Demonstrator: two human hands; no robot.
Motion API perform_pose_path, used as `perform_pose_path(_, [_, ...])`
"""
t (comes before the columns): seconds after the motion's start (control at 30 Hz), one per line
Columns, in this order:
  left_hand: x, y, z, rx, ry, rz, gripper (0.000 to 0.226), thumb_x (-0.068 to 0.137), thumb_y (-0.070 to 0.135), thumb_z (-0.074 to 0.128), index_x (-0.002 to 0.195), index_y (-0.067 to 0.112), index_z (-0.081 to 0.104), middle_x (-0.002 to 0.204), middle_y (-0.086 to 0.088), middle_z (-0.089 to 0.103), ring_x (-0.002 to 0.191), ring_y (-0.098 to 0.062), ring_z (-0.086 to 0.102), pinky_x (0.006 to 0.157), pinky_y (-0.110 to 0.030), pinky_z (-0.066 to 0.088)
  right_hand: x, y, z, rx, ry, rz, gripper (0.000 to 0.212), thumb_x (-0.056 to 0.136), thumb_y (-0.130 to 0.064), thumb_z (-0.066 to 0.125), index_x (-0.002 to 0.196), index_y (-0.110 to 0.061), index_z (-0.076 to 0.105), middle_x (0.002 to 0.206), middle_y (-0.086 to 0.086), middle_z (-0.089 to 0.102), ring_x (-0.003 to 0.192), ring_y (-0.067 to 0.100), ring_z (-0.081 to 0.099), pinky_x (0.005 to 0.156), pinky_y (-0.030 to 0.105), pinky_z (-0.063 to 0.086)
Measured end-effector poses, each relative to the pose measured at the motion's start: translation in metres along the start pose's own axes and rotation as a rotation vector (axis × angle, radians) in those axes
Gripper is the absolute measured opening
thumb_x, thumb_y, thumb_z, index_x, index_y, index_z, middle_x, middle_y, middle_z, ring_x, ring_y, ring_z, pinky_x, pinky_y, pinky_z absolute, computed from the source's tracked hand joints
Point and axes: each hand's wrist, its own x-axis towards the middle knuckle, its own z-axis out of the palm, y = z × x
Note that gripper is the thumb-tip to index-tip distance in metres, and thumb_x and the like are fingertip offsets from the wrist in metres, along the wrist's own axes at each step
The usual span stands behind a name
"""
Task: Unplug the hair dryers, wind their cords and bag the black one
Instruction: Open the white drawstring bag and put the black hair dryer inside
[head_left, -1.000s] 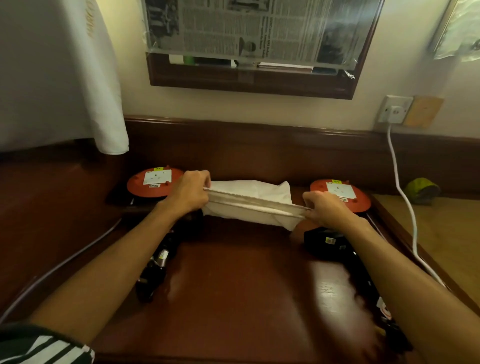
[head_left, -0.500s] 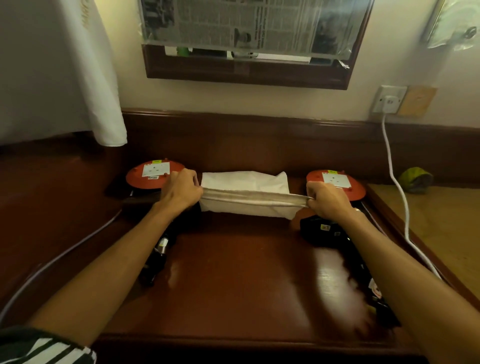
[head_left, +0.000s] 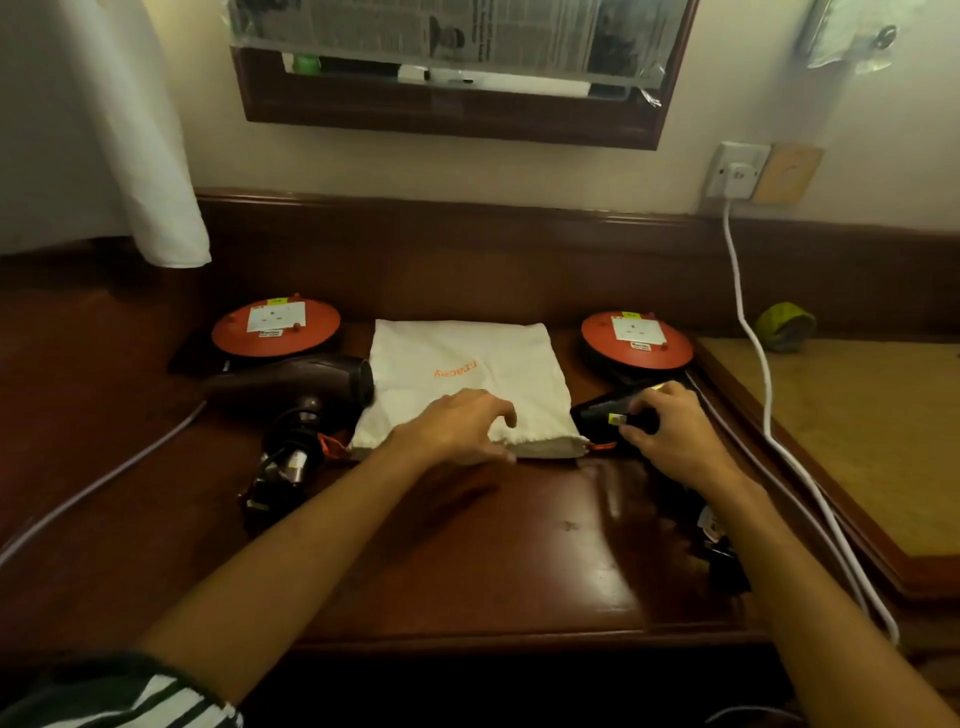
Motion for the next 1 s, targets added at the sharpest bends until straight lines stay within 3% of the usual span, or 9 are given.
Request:
perform_pose_path(0.1, [0.017,0.015,0.029,0.025,0.091,0.026,0.041,0.093,0.047,0.071,0.127,0.025,0.066,0.129,-0.004,0.063,0.115,-0.024,0.06,0.081,-0.03,0.044,-0.023,0.008,-0.004,-0.163,0.029,0.114,0.045,0.088,-0.03,0.073,0.129,-0.016,0.059,0.132,0.011,0.048,0.125,0.033,0.044,0.103,0.048,0.043])
perform_pose_path(0.2, [0.027,0.017,0.041,-0.004,0.217,-0.006,0.029,0.094,0.043,0.07,0.114,0.022,0.075,0.117,-0.004,0.069,0.106,-0.024,0.064,0.074,-0.03,0.043,-0.043,0.02,-0.006,-0.246,-0.162,0.307,0.076,0.09,-0.044,0.066,0.155,-0.031,0.028,0.149,0.014,0.036,0.134,0.039,0.043,0.107,0.054,0.042])
perform_pose_path(0.27, [0.032,0.017,0.042,-0.103,0.217,-0.033,0.029,0.092,0.043,0.073,0.109,0.02,0.079,0.11,-0.002,0.074,0.099,-0.022,0.067,0.071,-0.029,0.042,-0.051,0.028,-0.003,-0.177,-0.245,0.359,0.082,0.094,-0.047,0.061,0.158,-0.039,0.011,0.149,0.018,0.035,0.129,0.043,0.049,0.102,0.054,0.046])
perform_pose_path(0.4, [0.043,0.011,0.032,-0.347,0.13,-0.075,0.034,0.087,0.042,0.08,0.104,0.012,0.082,0.097,-0.004,0.078,0.088,-0.018,0.069,0.072,-0.032,0.055,-0.058,0.033,-0.008,-0.02,-0.271,0.348,0.093,0.091,-0.051,0.065,0.159,-0.038,0.003,0.144,0.023,0.049,0.118,0.04,0.059,0.095,0.047,0.052])
perform_pose_path(0.5, [0.05,0.005,0.026,-0.392,0.116,-0.048,0.032,0.086,0.035,0.081,0.104,0.008,0.082,0.097,-0.008,0.08,0.08,-0.013,0.067,0.069,-0.026,0.052,-0.066,0.033,-0.009,0.085,-0.229,0.308,0.094,0.09,-0.042,0.072,0.161,-0.026,0.014,0.149,0.016,0.05,0.12,0.034,0.061,0.085,0.037,0.053])
perform_pose_path(0.6, [0.056,0.003,0.022,-0.403,0.179,-0.056,0.028,0.087,0.033,0.082,0.101,0.009,0.083,0.094,-0.008,0.079,0.082,-0.015,0.067,0.071,-0.026,0.048,-0.073,0.036,-0.003,0.186,-0.048,0.301,0.081,0.087,-0.037,0.076,0.155,-0.021,0.036,0.142,0.015,0.057,0.123,0.034,0.059,0.095,0.04,0.051])
perform_pose_path(0.7, [0.058,0.004,0.018,-0.454,0.24,-0.095,0.027,0.085,0.031,0.084,0.1,0.009,0.083,0.092,-0.007,0.079,0.086,-0.017,0.069,0.072,-0.028,0.053,-0.076,0.036,0.001,0.307,0.05,0.307,0.07,0.086,-0.035,0.078,0.148,-0.018,0.049,0.13,0.014,0.066,0.112,0.029,0.065,0.09,0.032,0.05])
perform_pose_path(0.87, [0.063,0.001,0.01,-0.499,0.224,-0.123,0.023,0.088,0.025,0.082,0.1,0.006,0.082,0.089,-0.009,0.076,0.071,-0.013,0.065,0.05,-0.019,0.048,-0.078,0.031,-0.008,0.535,0.103,0.279,0.063,0.085,-0.031,0.079,0.141,-0.012,0.057,0.133,0.013,0.064,0.114,0.024,0.064,0.101,0.04,0.052])
perform_pose_path(1.0, [0.065,-0.002,0.007,-0.442,0.259,-0.184,0.02,0.089,0.022,0.08,0.098,0.005,0.081,0.084,-0.011,0.075,0.067,-0.018,0.07,0.05,-0.024,0.054,-0.085,0.02,-0.022,0.68,0.229,0.206,0.057,0.088,-0.021,0.077,0.139,-0.009,0.058,0.122,0.013,0.067,0.102,0.02,0.064,0.087,0.031,0.05])
